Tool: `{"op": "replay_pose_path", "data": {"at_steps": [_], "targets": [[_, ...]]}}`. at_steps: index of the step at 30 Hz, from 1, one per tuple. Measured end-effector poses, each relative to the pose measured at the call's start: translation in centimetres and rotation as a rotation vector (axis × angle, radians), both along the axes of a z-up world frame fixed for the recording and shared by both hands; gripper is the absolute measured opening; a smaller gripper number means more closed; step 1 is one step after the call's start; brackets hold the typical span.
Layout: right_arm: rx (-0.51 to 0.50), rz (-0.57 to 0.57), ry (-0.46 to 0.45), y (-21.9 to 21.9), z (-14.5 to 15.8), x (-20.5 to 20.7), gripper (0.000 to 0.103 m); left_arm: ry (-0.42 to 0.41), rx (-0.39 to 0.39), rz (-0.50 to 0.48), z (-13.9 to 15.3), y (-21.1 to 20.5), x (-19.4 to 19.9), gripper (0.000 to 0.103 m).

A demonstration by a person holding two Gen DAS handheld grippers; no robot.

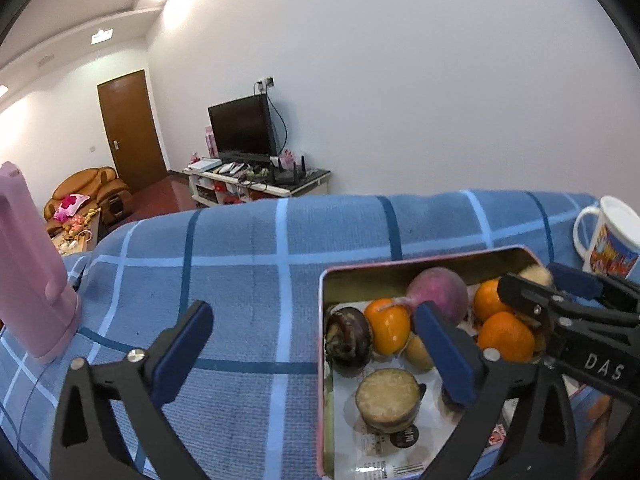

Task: Organize fruits

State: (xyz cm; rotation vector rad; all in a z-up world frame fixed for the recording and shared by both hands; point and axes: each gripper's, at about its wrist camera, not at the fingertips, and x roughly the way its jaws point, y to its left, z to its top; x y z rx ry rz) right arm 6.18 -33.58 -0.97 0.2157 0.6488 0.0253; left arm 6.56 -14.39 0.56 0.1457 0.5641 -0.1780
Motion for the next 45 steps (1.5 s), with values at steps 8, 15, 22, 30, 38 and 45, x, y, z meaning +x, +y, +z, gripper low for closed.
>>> {"op": "replay_pose_path", "data": {"at_steps": [8, 15, 22, 30, 38, 45], "targets": [[0.135, 0.035, -0.096, -0.5, 1.0, -2.0, 0.081, -0.025, -0.064, -0.029, 0.8, 1.0, -0.8, 0.103], [0.126, -0.102, -0.259, -0.3, 1.9, -4.9, 0.084, -0.073, -0.077, -0.008, 0.7, 1.7, -2.0, 0.103], [-0.02, -0.2, -0.308, 0.7, 1.9, -6.2, 0.084, -0.157, -0.008, 0.025, 0.3, 1.3, -3.1, 0.103], [-0.16, -0.203, -0.325, 3.1, 2.1, -7.8, 0.084, -0.183, -0.044, 0.017, 0.6, 2.1, -4.4, 0.103], [-0.206, -0.2, -0.341, 4.7, 2.4, -10.2, 0.084, -0.23, -0.03, -0.014, 0.9, 2.4, -7.1, 0.103], [-0.191, -0.218, -0.341, 4.6, 2.5, -11.9, 0.084, -0.248, -0.036, -0.027, 1.0, 3.2, -8.9, 0.103]]}}
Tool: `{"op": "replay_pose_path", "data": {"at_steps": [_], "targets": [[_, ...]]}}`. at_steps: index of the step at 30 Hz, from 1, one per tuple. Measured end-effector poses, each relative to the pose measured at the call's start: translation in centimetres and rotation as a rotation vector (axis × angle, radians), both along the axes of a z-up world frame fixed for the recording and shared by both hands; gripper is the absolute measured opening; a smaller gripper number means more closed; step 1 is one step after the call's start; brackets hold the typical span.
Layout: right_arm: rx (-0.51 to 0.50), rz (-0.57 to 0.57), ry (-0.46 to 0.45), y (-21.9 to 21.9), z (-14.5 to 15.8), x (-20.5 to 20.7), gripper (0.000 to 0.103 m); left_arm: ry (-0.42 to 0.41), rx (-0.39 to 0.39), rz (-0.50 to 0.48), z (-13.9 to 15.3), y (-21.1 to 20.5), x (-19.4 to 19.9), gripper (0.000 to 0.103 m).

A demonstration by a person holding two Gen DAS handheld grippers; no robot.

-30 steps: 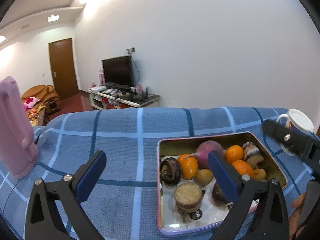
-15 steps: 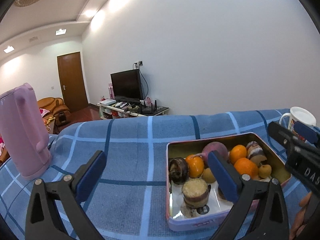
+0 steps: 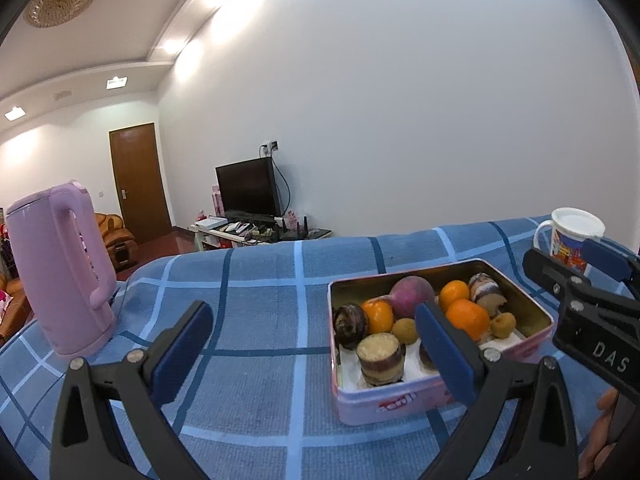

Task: Organize fruits

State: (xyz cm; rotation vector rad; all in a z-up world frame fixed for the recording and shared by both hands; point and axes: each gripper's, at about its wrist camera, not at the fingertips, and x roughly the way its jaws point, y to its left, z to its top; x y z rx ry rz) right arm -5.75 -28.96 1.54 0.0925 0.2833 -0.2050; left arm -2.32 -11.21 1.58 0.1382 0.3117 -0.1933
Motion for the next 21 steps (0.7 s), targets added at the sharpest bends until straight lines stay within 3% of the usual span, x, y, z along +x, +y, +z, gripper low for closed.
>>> {"op": "replay_pose_path", "data": {"at_steps": [21], "targets": [[-0.032, -0.027, -0.04, 1.6, 0.4, -4.9, 0.084, -0.02, -0.027, -0.027, 0.2, 1.3, -3.6, 0.103]]}}
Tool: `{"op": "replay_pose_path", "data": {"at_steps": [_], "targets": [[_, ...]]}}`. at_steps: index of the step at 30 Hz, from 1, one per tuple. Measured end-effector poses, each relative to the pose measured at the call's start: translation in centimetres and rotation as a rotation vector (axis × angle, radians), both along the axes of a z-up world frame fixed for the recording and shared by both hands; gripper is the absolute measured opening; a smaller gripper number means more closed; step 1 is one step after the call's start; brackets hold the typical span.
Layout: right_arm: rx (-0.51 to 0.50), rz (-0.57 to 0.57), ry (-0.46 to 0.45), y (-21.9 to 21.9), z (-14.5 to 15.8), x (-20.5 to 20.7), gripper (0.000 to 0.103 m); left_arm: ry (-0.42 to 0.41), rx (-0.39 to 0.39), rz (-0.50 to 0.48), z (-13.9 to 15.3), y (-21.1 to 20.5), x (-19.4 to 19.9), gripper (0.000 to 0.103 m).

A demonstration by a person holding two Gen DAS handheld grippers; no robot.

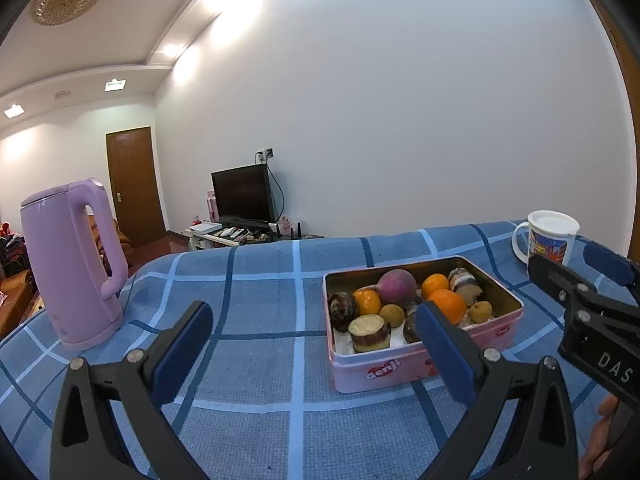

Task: Organize fruits

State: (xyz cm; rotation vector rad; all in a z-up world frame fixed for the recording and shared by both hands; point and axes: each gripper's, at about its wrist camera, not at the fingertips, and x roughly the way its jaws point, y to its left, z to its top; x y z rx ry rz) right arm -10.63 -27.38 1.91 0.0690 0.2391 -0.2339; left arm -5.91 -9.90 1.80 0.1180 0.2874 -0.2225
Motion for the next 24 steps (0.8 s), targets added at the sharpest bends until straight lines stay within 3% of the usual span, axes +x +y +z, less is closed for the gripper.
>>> {"op": "replay_pose_path", "data": {"at_steps": [24], "targets": [[0.001, -0.032, -0.008, -0.08, -0.02, -0.25, 0.084, 0.029, -0.008, 0.021, -0.24, 0.48, 0.41, 0.103]]}}
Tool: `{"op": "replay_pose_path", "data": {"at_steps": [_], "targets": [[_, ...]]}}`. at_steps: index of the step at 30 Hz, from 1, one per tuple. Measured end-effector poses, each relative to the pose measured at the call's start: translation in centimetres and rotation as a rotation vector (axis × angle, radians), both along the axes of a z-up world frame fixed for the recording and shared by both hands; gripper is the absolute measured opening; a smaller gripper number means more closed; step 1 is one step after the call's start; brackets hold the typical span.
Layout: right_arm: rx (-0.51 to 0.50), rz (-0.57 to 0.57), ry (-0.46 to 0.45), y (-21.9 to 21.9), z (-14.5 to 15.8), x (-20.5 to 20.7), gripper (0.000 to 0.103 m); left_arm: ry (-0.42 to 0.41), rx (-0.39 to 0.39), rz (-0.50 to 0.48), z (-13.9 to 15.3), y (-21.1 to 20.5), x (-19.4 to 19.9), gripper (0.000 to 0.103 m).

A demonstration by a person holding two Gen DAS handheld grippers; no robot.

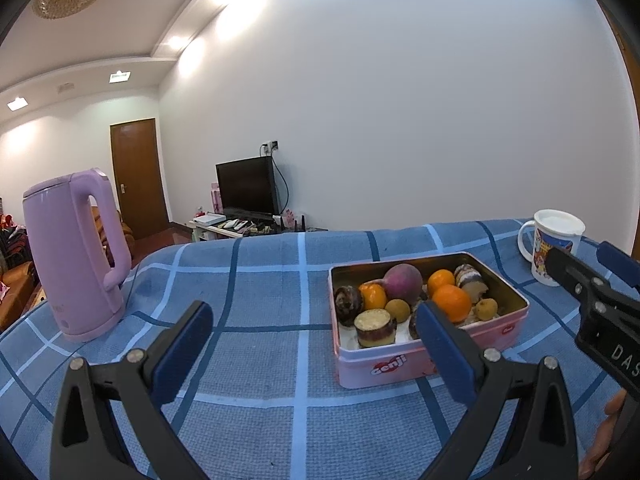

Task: Organize fruits

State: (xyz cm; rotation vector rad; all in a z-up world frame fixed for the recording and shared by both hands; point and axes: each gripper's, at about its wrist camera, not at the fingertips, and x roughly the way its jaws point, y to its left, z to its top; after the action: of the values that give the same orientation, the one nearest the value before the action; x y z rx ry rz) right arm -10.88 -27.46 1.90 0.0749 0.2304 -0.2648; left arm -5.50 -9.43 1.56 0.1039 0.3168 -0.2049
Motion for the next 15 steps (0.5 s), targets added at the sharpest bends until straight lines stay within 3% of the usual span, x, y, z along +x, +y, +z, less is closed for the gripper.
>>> {"op": "replay_pose_path", "data": {"at_steps": [15], "targets": [[-0.002, -0.002, 0.004, 0.1, 0.03, -0.01, 0.084, 0.03, -0.002, 0.007, -0.24, 0.02, 0.39, 0.103]]}}
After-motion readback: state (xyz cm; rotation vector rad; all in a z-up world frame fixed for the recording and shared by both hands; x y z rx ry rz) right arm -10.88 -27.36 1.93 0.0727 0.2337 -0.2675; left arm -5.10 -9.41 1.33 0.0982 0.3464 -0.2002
